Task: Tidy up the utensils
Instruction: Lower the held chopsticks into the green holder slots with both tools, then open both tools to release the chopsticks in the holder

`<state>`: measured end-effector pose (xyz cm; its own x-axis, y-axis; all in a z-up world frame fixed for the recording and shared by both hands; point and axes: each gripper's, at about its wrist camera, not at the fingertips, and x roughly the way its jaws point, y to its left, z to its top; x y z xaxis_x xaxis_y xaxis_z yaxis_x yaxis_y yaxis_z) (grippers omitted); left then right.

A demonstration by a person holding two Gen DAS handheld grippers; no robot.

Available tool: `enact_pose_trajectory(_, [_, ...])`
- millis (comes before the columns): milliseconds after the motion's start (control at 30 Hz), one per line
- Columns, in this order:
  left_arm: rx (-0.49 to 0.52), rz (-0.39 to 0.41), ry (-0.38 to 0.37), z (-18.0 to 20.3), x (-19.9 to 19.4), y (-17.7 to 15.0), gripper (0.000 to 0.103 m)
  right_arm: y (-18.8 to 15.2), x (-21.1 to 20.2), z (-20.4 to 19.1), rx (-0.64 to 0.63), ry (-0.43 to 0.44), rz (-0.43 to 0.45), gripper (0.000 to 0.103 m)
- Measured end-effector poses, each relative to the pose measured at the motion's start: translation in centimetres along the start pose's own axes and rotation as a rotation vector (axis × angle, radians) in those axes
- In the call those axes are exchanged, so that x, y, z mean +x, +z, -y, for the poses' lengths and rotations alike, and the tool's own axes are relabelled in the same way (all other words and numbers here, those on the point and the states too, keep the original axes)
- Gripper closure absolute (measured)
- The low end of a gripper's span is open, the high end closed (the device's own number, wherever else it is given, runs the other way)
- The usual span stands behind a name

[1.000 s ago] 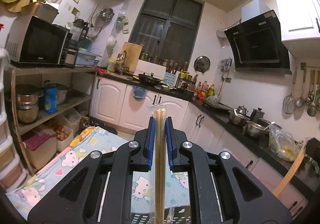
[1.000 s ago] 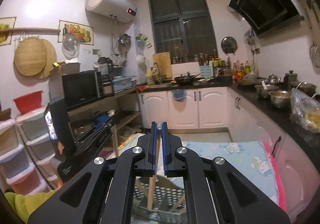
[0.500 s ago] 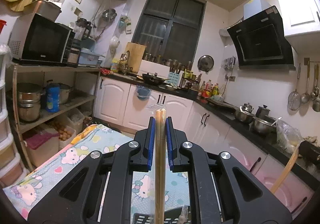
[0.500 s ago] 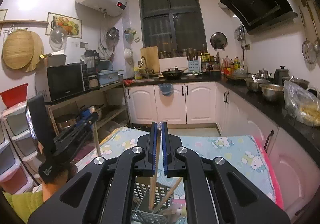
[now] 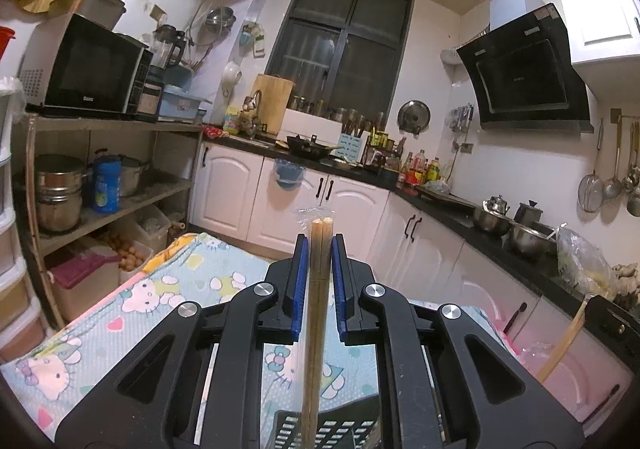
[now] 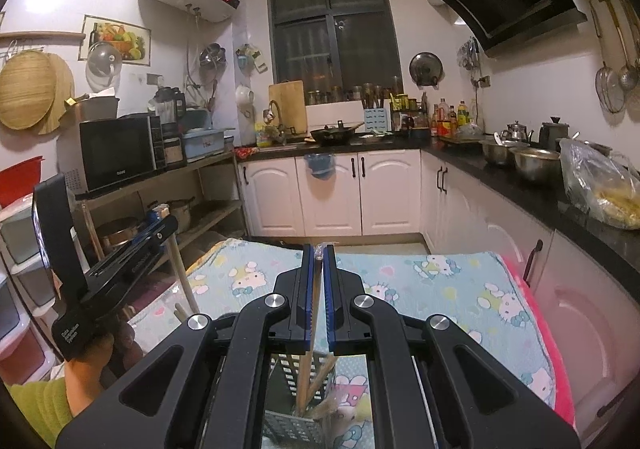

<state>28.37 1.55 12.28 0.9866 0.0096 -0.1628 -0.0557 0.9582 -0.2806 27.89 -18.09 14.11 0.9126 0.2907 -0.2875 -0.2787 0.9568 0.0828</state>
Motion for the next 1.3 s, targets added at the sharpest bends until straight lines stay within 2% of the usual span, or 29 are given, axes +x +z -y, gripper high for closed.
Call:
enact_pose_trajectory(533, [-0.002,-0.078,-0.053,-0.5,-1.7,-1.0,0.098,-2.7,-1.3,0.6,0.054,0.008,-0.066,0.097])
enact_pose_trajectory(733, [0.005,-0.108,-0.072,-0.6,-2.3,-1.2,0.094,-3.1,-1.8,0.5,0.066,0.017,-0.077,0.097])
enact_pose_trajectory(1067, [0.004,-0.157,-0.091,-0.7,-3.3,-1.3,0.081,-3.7,-2.7,0.0,0.073,0.029,-0.107,0.094])
enact_pose_trajectory(1167, [-0.006,-0.177,-0.100,-1.0,-3.5,-1.3,0.077,-3.6,-2.9,-0.1,0.074,0.029,-0.105,0.087])
enact_pose_trajectory(1300, [-0.010,-0.183,-0.111,-1.2,-4.2,-1.1,0.069,-3.6,-3.4,-0.5,0.067,0.031,-0.103,0.083])
